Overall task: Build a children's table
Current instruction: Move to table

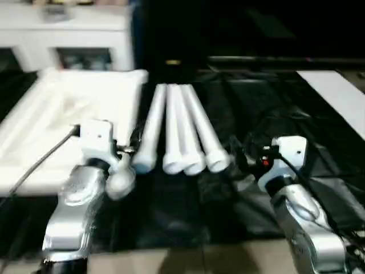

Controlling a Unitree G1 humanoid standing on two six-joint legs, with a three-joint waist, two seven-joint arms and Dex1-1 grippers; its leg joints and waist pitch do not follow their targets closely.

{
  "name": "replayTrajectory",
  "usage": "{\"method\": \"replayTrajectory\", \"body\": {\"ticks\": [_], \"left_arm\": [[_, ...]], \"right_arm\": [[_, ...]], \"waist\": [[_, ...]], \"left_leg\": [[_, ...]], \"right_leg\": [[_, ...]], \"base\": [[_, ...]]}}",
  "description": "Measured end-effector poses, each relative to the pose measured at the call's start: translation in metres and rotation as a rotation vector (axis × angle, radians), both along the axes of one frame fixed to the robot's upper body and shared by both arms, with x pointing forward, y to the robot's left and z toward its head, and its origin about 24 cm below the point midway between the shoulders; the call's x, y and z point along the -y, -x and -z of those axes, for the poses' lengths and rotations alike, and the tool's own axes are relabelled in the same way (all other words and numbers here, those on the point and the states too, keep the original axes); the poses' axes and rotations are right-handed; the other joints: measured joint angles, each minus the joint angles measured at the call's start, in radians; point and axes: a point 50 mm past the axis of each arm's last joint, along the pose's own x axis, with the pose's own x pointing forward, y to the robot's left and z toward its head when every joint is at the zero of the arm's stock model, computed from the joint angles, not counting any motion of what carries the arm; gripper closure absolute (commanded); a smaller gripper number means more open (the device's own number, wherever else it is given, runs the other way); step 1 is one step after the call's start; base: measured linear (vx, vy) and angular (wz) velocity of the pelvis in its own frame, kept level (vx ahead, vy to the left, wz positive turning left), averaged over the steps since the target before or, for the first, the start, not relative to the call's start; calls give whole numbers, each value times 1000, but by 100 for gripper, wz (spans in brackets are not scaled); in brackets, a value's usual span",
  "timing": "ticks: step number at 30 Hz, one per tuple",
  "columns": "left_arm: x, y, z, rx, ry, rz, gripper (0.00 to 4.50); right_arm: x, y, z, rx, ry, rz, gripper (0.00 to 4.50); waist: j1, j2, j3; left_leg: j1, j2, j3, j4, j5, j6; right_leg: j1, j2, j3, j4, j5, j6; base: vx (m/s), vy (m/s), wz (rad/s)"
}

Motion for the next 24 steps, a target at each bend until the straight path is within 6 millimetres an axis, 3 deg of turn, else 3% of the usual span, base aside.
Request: {"method": "replayTrajectory", "body": {"ticks": [1,2,3,4,5,6,9,12,19,24], "left_arm": [[0,-1,-2,12,0,-8,1],[-2,-1,-3,19,-1,-20,1],[-5,-1,-3,19,-2,-36,1],[-9,-1,-3,16,-1,-51,1],[-10,0,-2,14,-1,-58,1],[-12,0,-1,9,-1,-64,1],[-15,2,2,-1,-13,-90,1],[-23,1,3,-24,-17,-73,1],[-74,3,0,-154,-254,147,1],[-78,8,1,-223,-327,274,1]], "right_arm": [[0,-1,0,2,13,-1,0],[-1,-2,-1,7,18,-5,0],[-3,-4,-3,11,18,-15,0],[-8,-5,-4,17,14,-36,0],[-11,-5,-4,18,11,-57,0],[-14,-6,-5,19,7,-75,0],[-14,-9,-9,29,16,-117,0],[-14,-11,-8,19,26,-165,0],[-27,-10,-8,-6,84,-456,0],[-30,-20,-13,3,118,-504,0]], "waist": [[12,3,-1],[21,12,-2],[28,14,-2],[36,17,-3],[40,16,-3],[46,16,-3],[60,16,-1],[67,7,8],[71,2,12],[76,2,12]], "left_leg": [[-20,19,-8,-35,54,-26],[-32,39,-13,-77,75,-75],[-46,53,-13,-79,94,-107],[-54,65,-14,-71,95,-107],[-57,66,-14,-70,94,-107],[-59,66,-12,-70,94,-106],[-56,75,15,-75,94,-101],[-41,82,45,-85,96,-101],[-40,84,50,-86,98,-104],[-41,90,61,-86,99,-103]], "right_leg": [[-1,9,-1,3,-2,-2],[-4,23,-6,7,-4,-2],[-6,31,-8,6,-4,-3],[-7,35,-11,-1,-4,-2],[-8,34,-11,-6,-3,-2],[-7,33,-11,-9,-3,-2],[-6,26,-12,-11,-5,-6],[-2,16,-7,-6,-3,-7],[-10,16,-3,-6,8,-5],[-11,16,-2,-8,7,-5]], "base": [[79,-42,-6],[-44,-68,-6],[-44,-68,-6],[0,0,0],[0,0,0],[0,0,0],[-35,17,4],[-67,11,3],[-27,2,-3],[0,0,0]]}}
